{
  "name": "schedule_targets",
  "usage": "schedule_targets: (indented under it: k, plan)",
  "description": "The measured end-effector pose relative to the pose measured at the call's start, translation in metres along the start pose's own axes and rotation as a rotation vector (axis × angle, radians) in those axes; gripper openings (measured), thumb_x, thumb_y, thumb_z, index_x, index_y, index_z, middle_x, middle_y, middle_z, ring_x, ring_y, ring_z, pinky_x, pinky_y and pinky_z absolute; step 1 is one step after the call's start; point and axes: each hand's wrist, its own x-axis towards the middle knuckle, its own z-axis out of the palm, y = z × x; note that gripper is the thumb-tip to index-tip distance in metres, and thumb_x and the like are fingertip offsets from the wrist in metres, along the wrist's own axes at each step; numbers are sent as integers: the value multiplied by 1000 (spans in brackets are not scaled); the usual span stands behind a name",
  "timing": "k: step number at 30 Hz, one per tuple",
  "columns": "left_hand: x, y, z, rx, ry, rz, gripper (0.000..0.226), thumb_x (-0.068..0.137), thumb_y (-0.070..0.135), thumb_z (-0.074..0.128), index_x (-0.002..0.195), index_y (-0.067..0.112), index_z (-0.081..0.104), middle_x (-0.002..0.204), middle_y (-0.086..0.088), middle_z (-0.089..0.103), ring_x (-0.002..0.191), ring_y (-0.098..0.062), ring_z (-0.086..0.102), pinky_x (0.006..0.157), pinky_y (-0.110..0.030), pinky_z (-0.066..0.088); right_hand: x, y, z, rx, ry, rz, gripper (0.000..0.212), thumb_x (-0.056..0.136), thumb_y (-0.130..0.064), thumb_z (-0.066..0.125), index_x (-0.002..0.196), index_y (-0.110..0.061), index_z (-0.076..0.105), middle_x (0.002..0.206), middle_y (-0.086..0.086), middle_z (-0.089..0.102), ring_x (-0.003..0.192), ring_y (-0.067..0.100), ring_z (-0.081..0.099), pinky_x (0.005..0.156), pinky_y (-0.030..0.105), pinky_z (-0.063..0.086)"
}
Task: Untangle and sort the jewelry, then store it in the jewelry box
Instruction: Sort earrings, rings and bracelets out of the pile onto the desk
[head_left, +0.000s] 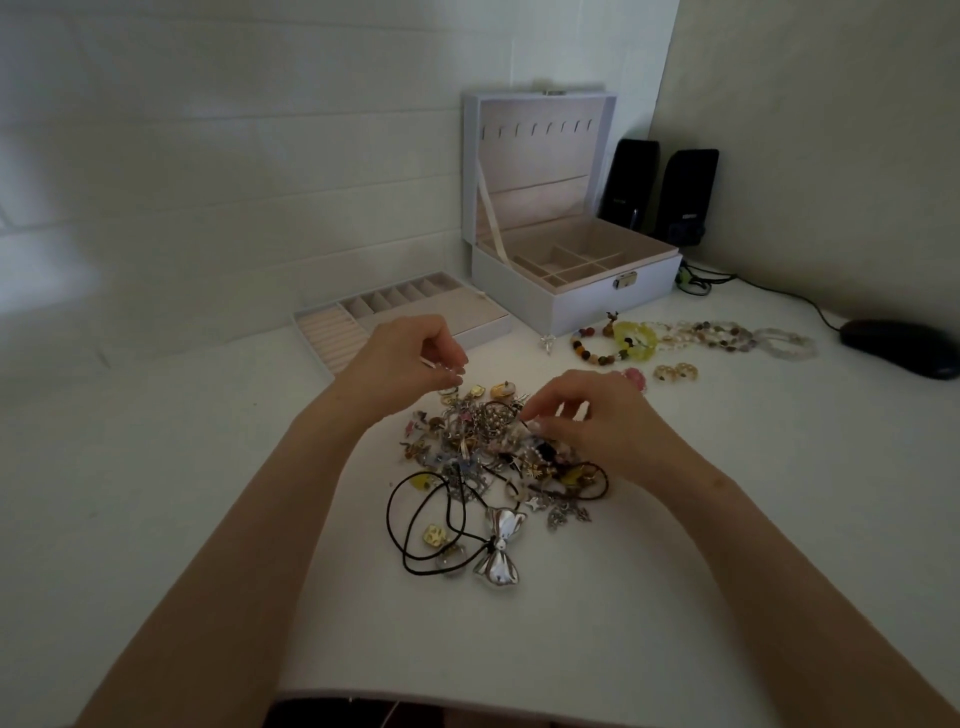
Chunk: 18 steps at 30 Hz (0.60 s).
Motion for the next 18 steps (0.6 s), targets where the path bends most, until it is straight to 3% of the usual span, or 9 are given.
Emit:
schedule_targets:
  k: [5,9,13,18]
  plan:
    - [-1,2,2,-43,-32,12,28,75,-3,73,81,19,56,91,-3,69,82,-10,67,75,-26,56,-6,-6,-17,58,-60,19,21,76,-11,76,72,-31,70,70,-11,64,62,1,51,63,16,42]
    - [-2,4,4,-50,-54,5,24,75,3,75,89,18,63,87,4,69,79,-8,68,79,-26,56,-15,-30,1,125,-310,-127,19,78,-14,75,79,-32,71,74,-17,60,67,-4,51,64,11,40]
    - [-1,4,8,24,-38,9,15,75,8,77,85,15,68,92,-3,66,76,-6,66,79,-27,54,-16,-43,28,-46,-448,-306,16,79,-26,75,94,-24,75,77,-14,49,76,6,48,71,24,42]
    - [-2,4,9,-48,-26,-37,21,70,6,80,77,13,61,92,-5,70,70,-5,68,70,-20,56,-20,-45,28,-180,-480,-360,22,79,-17,71,99,-25,73,76,-16,45,77,2,42,71,11,32]
